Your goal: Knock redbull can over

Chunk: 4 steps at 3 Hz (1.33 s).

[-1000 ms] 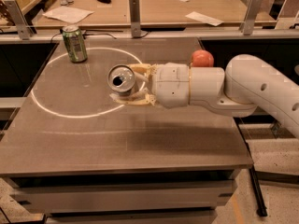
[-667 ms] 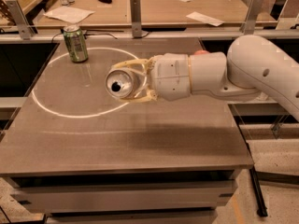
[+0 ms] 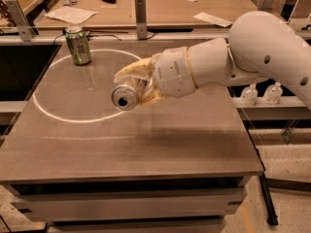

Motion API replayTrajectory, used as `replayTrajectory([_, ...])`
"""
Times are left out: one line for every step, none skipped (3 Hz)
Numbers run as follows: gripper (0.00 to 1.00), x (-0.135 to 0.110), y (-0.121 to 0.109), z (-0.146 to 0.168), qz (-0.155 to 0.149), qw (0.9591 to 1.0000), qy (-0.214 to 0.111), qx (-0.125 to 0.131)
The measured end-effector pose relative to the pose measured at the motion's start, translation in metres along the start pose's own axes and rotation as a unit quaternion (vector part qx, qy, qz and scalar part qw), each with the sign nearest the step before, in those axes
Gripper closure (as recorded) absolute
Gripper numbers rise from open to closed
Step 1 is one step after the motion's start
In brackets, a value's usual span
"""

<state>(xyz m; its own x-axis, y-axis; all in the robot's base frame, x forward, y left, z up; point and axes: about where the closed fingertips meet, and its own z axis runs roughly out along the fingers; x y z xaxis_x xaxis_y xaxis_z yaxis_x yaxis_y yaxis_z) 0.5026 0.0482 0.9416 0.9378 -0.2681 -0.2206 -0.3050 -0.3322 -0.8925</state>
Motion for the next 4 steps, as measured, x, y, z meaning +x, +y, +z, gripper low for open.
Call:
replayTrajectory([1.00, 0.008, 0.018, 0.010, -0.049, 0.9967, 0.032, -0.057])
replayTrajectory([1.00, 0.016, 0.034, 0.017, -0.085, 0.9877, 0.041, -0.124])
replayTrajectory([1.00, 0.021, 0.044, 0.017, -0.102, 0.9789, 0.041, -0.172])
replayTrajectory([1.00, 0.026, 0.054, 0.017, -0.107, 0.9691, 0.037, -0.219])
